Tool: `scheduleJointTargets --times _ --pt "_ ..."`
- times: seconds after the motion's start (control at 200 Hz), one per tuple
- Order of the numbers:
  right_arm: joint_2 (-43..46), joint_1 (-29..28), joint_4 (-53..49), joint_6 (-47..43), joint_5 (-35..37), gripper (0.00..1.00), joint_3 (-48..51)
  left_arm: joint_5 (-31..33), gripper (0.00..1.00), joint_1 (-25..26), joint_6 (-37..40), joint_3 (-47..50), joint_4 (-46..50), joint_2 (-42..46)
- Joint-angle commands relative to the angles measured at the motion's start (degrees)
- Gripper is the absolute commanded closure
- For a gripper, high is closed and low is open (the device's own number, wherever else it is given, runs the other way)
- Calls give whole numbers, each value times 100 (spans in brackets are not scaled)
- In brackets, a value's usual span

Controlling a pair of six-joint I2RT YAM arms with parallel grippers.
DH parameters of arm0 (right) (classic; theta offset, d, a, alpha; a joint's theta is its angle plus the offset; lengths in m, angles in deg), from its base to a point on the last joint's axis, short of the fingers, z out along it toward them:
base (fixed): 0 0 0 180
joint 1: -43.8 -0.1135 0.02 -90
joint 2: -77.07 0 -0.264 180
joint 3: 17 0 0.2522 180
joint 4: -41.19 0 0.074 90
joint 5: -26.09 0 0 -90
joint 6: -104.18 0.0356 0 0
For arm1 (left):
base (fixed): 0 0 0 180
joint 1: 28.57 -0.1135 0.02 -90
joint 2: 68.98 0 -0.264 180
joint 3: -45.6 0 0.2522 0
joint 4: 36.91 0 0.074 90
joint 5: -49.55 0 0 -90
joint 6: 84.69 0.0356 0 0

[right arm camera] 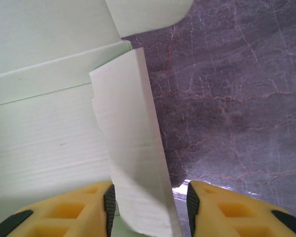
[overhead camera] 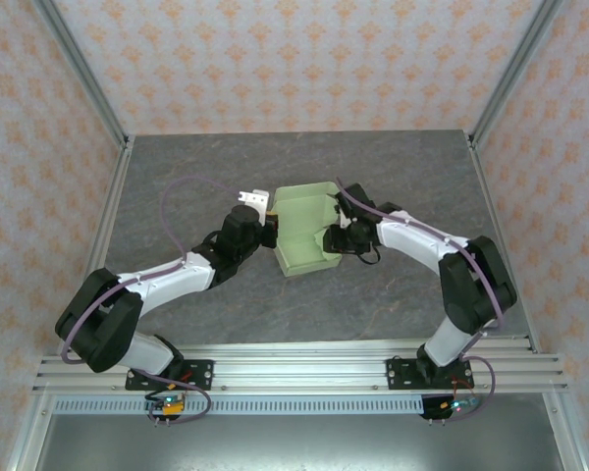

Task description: Fold the paper box

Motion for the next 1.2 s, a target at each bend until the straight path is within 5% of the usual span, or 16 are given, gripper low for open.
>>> scheduleJointTargets --times 0.0,0.28,0.971,1.196 --pt "-229 59 264 -387 157 55 -37 -28 100 43 -7 27 -205 -38" --pt "-763 49 598 -491 95 65 -207 -44 100 43 -45 56 -192 1" --pt "-1270 10 757 -710 524 66 -228 -106 100 50 -23 -84 -43 -82" --pt "-1278 -75 815 -779 1418 90 63 -107 100 41 -45 -128 -13 -88"
